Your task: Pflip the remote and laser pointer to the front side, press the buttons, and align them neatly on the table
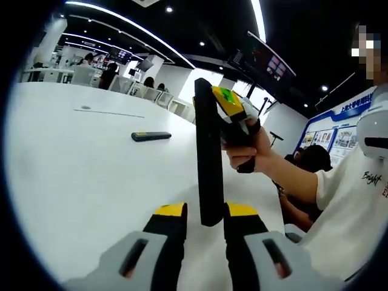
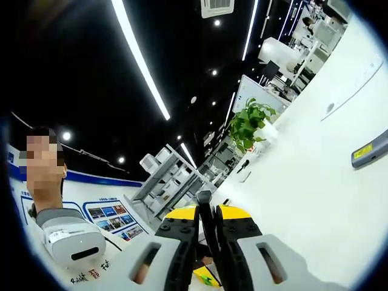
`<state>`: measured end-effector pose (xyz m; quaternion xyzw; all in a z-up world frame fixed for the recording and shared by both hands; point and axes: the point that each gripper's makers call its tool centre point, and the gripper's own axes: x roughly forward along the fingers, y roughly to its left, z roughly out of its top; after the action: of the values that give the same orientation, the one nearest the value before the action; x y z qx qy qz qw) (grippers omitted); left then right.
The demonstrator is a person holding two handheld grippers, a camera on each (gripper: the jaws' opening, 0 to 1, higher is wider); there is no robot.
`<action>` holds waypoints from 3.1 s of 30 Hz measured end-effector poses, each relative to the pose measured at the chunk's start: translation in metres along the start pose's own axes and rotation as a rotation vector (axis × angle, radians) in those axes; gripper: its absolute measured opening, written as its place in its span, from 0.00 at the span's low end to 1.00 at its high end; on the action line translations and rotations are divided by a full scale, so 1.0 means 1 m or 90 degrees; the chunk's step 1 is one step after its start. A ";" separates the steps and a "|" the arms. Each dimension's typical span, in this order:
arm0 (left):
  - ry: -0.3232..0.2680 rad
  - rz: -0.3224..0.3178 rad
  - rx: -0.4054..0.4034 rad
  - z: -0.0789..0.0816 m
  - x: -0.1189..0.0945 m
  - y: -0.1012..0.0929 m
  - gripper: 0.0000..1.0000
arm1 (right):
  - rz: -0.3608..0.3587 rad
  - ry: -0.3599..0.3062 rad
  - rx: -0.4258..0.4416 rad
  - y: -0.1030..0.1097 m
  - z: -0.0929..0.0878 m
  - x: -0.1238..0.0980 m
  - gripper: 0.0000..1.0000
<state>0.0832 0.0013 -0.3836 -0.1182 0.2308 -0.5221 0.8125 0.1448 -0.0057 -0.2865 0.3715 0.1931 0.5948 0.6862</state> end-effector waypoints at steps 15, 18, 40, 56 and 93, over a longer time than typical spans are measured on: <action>0.021 0.015 0.046 -0.006 -0.007 -0.005 0.27 | 0.006 0.000 0.004 0.004 -0.004 0.002 0.14; 0.021 0.024 0.057 -0.006 -0.007 -0.006 0.31 | 0.001 0.000 0.002 0.004 -0.003 -0.001 0.14; -0.036 0.105 0.085 0.011 -0.031 0.006 0.31 | -0.046 -0.075 -0.001 -0.001 0.022 -0.015 0.14; -0.060 0.117 0.082 0.017 -0.040 0.002 0.31 | -0.071 -0.083 0.010 0.002 0.024 -0.015 0.14; -0.061 0.125 0.072 0.004 -0.049 -0.011 0.38 | -0.161 -0.086 -0.001 -0.014 0.031 -0.019 0.14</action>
<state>0.0593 0.0405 -0.3633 -0.0739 0.1723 -0.4456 0.8754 0.1717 -0.0331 -0.2804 0.3829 0.1914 0.4770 0.7676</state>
